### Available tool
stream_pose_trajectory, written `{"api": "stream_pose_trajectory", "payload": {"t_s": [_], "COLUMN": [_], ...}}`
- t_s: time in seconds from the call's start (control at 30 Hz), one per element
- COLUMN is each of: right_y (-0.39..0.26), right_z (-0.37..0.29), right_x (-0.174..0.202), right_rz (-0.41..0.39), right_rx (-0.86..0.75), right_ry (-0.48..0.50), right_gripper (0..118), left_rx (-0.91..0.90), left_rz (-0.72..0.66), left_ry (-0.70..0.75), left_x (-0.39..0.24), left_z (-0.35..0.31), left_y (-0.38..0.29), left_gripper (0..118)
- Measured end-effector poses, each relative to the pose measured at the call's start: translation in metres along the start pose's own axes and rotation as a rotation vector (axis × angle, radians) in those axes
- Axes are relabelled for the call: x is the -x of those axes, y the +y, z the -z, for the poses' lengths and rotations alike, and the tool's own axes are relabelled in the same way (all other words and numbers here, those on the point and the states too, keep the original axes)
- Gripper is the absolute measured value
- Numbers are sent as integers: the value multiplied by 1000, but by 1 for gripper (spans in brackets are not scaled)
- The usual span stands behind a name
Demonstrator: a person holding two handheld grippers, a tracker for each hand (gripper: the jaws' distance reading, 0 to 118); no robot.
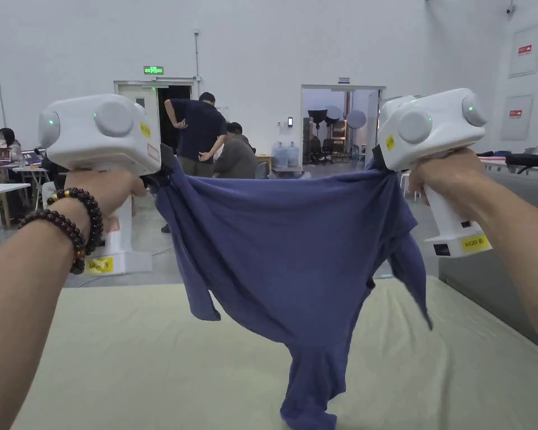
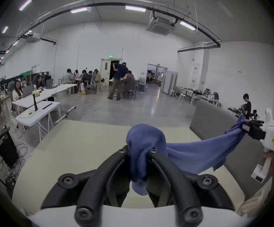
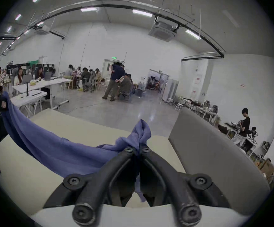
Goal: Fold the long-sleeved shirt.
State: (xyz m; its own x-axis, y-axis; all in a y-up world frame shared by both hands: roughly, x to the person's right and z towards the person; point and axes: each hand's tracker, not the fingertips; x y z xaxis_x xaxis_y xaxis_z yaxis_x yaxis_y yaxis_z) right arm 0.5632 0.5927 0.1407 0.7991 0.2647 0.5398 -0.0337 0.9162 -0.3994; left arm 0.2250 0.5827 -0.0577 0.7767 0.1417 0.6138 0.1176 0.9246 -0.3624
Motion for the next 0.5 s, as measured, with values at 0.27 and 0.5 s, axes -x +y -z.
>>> {"api": "stream_pose_trajectory", "payload": {"t_s": [0.27,0.5], "right_y": [-134,-226], "right_z": [72,106], "right_x": [36,63], "right_rz": [43,70], "right_rx": [183,313], "right_ry": [113,176], "right_gripper": [0,0], "left_rx": [220,357], "left_rz": [-35,-98], "left_ry": [14,36], "left_x": [32,61], "left_z": [79,107], "left_y": [-142,-253], "left_gripper": [9,9]}}
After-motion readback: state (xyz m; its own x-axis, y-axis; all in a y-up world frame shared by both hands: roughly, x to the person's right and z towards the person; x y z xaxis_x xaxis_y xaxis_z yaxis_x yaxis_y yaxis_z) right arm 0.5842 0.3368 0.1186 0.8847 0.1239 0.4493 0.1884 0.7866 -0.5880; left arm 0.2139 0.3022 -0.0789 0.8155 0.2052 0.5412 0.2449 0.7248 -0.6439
